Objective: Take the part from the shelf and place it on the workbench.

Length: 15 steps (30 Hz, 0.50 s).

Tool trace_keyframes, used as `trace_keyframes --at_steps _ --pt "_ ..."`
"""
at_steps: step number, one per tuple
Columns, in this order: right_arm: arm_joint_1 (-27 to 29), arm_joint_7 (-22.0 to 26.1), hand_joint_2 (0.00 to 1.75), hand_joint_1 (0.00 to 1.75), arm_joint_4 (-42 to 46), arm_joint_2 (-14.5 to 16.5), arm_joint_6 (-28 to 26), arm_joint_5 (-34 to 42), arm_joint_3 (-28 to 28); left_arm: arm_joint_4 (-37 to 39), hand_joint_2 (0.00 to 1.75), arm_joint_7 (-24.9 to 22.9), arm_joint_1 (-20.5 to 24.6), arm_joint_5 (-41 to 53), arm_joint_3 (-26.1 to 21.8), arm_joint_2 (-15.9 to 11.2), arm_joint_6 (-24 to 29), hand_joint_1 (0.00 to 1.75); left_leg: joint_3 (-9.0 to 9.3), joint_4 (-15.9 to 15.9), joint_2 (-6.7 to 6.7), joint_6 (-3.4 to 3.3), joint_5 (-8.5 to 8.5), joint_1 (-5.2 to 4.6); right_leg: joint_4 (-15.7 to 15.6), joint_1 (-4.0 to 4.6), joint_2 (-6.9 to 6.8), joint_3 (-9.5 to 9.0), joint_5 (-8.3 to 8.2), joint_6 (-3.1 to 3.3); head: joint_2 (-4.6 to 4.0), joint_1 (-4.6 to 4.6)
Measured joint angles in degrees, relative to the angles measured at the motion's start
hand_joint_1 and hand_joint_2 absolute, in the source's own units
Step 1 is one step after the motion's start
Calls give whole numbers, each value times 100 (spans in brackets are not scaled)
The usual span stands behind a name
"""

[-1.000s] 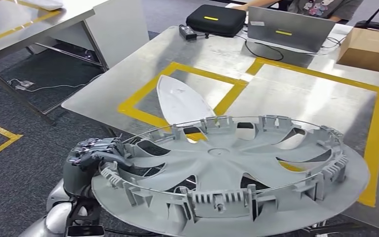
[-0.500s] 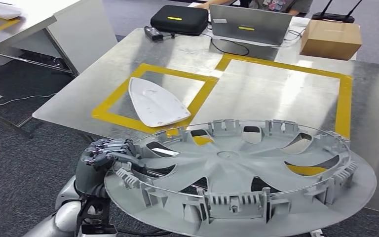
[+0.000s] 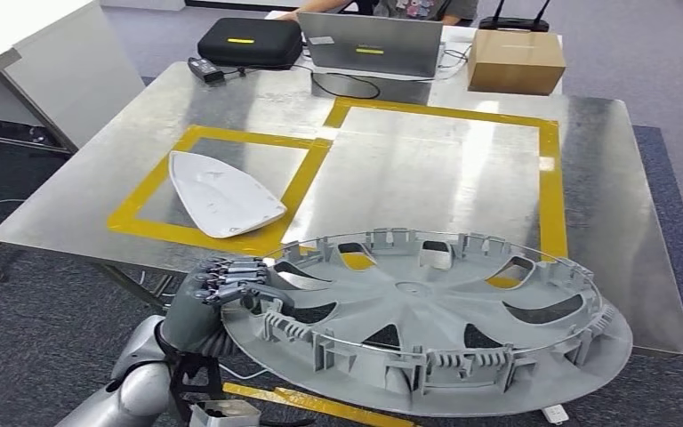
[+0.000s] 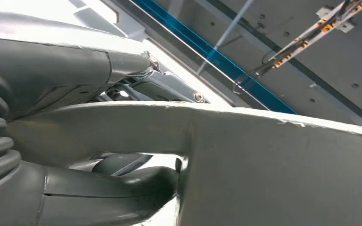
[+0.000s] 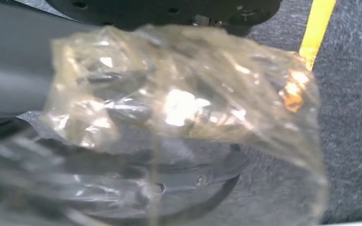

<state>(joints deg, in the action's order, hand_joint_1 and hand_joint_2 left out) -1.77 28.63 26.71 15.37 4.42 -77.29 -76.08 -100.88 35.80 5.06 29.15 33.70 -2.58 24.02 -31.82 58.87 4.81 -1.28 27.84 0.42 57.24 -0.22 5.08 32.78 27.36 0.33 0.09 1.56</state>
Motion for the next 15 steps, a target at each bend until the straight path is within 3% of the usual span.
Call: trace_keyframes --at_steps 2,4,5,7,8,9,10,13,15 --pt "-6 0 0 0 0 2 1 0 0 10 175 0 -4 7 -6 9 -1 175 2 -37 3 0 -5 3 13 10 23 15 -5 -13 0 -5" --pt "8 1 0 0 10 2 26 4 1 71 175 -43 -1 174 -42 92 -1 175 25 -169 -143 -21 -30 14 153 1 -74 163 71 -111 0 -5" --pt "14 1 0 0 21 2 53 7 1 111 175 -89 1 308 -65 142 -1 175 36 -223 -244 -36 -41 17 389 -12 -189 312 201 -165 0 -8" --pt "17 -1 0 0 58 2 125 11 2 203 175 -251 11 616 -100 213 -2 175 40 -266 -416 -61 -50 15 1152 -30 -425 710 572 -252 0 -25" --pt "20 -4 0 0 80 2 155 11 2 257 175 -365 15 767 -106 229 -2 175 38 -265 -470 -61 -49 12 1463 -41 -456 853 677 -274 0 -23" --pt "28 -8 0 0 106 3 179 10 2 317 175 -488 21 917 -108 243 -2 175 36 -263 -512 -60 -48 11 1596 -51 -468 905 682 -293 0 -23" --pt "41 -11 0 0 131 3 197 10 1 377 175 -601 26 1054 -108 259 -2 175 35 -260 -539 -57 -46 11 1497 -61 -477 841 582 -306 0 -25" --pt "59 -15 0 0 206 16 221 9 1 515 175 -767 46 1265 -111 300 -2 175 35 -228 -574 -6 -23 -2 358 -82 -525 204 127 -301 0 -24" --pt "55 -16 0 0 238 38 230 9 2 568 175 -783 77 1291 -117 316 -2 175 18 -183 -577 11 -5 -37 -27 -89 -539 -21 55 -271 0 -17"
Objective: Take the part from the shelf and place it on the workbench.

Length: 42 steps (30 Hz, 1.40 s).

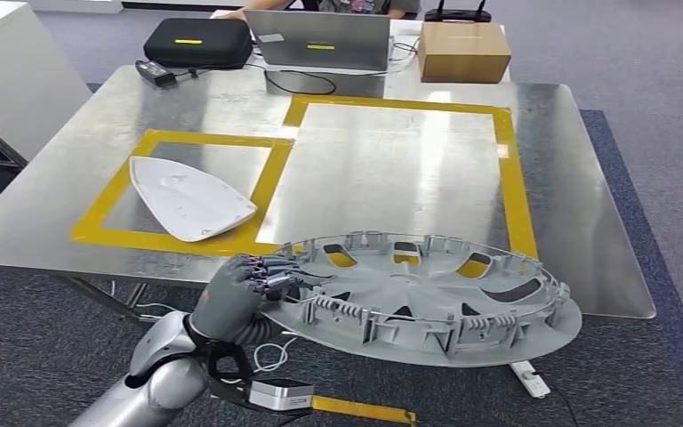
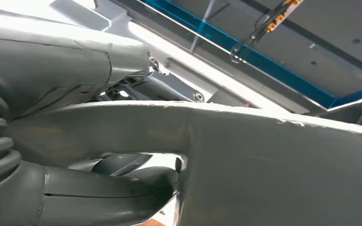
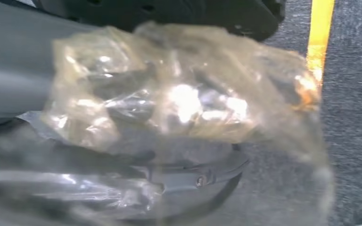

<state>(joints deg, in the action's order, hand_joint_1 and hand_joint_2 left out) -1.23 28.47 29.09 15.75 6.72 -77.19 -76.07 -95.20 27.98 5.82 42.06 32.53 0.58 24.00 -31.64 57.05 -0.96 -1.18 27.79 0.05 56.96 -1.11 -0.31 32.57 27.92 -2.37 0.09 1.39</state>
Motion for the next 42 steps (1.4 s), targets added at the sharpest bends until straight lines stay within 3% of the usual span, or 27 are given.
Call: trace_keyframes --at_steps 3,5,8,11,13,23,35,42 --pt "12 -1 0 0 33 20 6 2 1 54 175 -8 29 11 -3 9 0 175 -2 11 4 -66 -16 -16 -6 6 17 -10 -18 15 0 6" --pt "21 -1 0 0 52 37 14 -1 1 77 175 -73 52 76 -1 13 -12 175 6 -11 2 -71 -25 -7 -4 23 22 -8 -13 35 0 7" --pt "19 -3 0 0 84 57 27 -3 1 127 175 -337 105 371 7 37 -102 175 9 -35 2 -34 -40 14 3 49 20 -2 -5 76 0 5" --pt "14 -16 0 0 104 60 37 -3 1 239 175 -597 187 717 29 79 -219 175 6 -51 2 76 -49 30 13 60 19 10 -8 99 0 4" --pt "11 -35 0 0 110 60 40 -4 1 336 175 -747 278 904 68 119 -314 175 3 -55 2 111 -53 33 15 61 18 13 -11 103 0 3" --pt "-63 -50 0 0 -14 51 -118 -44 2 1050 175 -1579 869 1715 397 380 -942 175 -4 -42 3 121 -61 11 15 41 12 8 -33 101 0 1" --pt "-75 -49 0 0 -127 45 -162 -46 22 1372 175 -1663 1049 1791 479 489 -1024 175 -6 -36 1 121 -61 9 14 38 14 10 -37 100 0 2" --pt "-105 -57 0 0 -317 -20 -325 -56 48 1837 175 -2130 1317 2253 611 582 -1504 175 -6 -36 2 121 -62 8 14 38 14 8 -38 100 0 2"
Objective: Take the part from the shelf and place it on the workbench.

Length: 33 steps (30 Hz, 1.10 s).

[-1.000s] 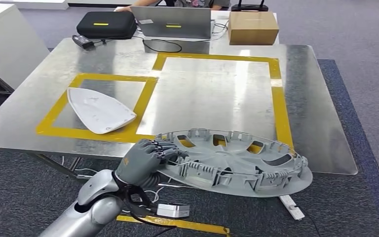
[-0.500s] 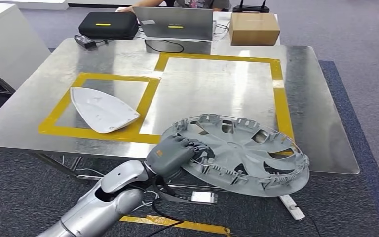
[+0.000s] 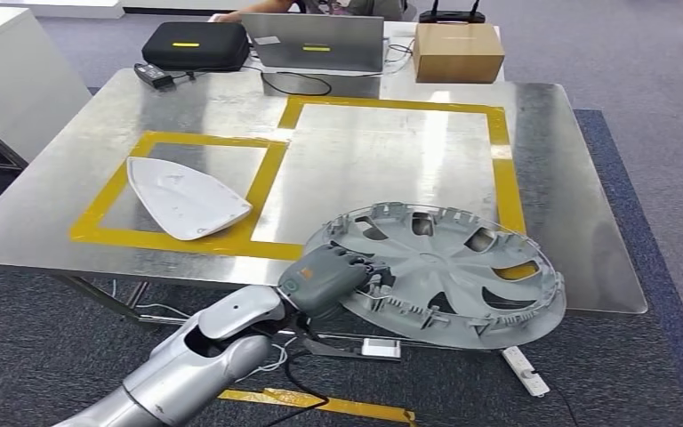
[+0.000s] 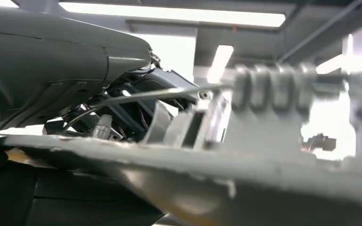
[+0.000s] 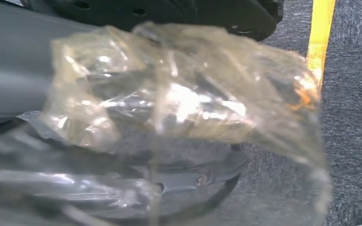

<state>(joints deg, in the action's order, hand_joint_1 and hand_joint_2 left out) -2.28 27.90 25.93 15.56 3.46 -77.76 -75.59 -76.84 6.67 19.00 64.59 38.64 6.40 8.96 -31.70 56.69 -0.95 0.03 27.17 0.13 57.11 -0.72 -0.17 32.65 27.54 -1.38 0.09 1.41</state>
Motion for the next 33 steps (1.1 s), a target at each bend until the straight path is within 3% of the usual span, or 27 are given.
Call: trace_keyframes --at_steps 5,9,15,24,33 --pt "-62 -32 0 0 -239 -83 -125 -23 9 675 175 -418 339 320 109 177 -359 175 0 6 0 -1 -1 -1 0 0 0 -2 -4 -2 0 0" --pt "-134 -67 0 0 -449 -157 -213 -24 51 1411 175 -995 769 436 147 481 -668 175 1 9 0 -1 -1 -1 0 0 1 -7 -9 -4 0 -1" --pt "-196 -125 0 0 -693 -245 -290 -8 116 2382 175 -1274 1334 367 63 751 -650 175 6 10 0 -6 -4 0 0 -2 2 -19 -13 -6 0 -1" --pt "-236 -202 0 0 -866 -318 -306 -7 272 3539 175 -1690 1995 61 -656 701 -319 175 21 8 -3 0 -9 5 0 4 12 -36 -24 7 0 0" --pt "-246 -240 0 0 -930 -327 -370 24 376 3987 175 -1956 2115 -46 -1290 427 172 175 23 8 -4 6 -23 8 1 6 12 -38 -32 12 0 1"
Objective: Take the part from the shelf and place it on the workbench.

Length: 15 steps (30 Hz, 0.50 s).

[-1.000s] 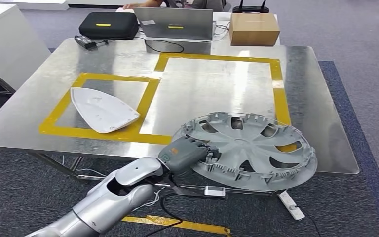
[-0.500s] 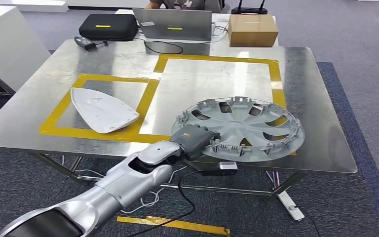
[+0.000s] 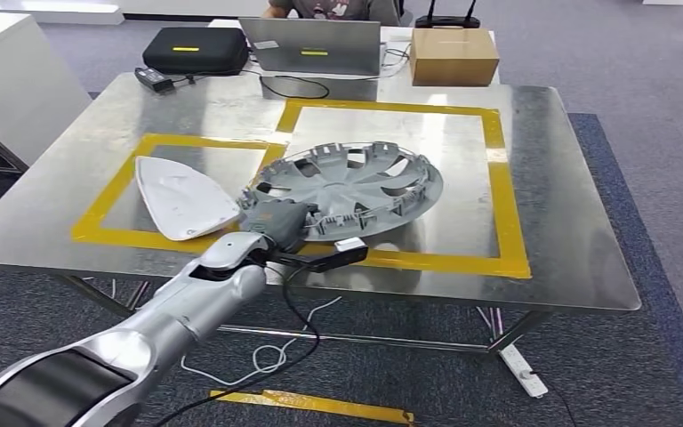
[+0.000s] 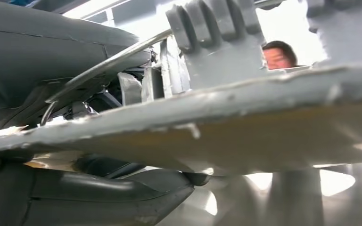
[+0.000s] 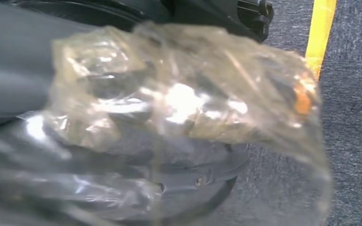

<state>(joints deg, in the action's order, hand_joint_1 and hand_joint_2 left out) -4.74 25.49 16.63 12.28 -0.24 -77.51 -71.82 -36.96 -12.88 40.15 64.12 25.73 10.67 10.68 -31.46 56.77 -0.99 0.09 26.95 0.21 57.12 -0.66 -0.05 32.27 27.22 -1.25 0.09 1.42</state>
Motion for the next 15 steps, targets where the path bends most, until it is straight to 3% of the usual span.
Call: trace_keyframes --at_steps 5,15 --pt "-2 -3 0 0 -14 0 -2 6 27 62 175 58 22 -39 -181 -63 53 175 3 0 -1 0 0 0 0 0 2 -4 -1 1 0 -1" --pt "-8 27 0 0 -61 -3 39 28 122 67 175 725 9 -107 -308 -131 8 175 4 0 3 -1 -9 0 0 -1 -14 -8 -2 1 0 0"
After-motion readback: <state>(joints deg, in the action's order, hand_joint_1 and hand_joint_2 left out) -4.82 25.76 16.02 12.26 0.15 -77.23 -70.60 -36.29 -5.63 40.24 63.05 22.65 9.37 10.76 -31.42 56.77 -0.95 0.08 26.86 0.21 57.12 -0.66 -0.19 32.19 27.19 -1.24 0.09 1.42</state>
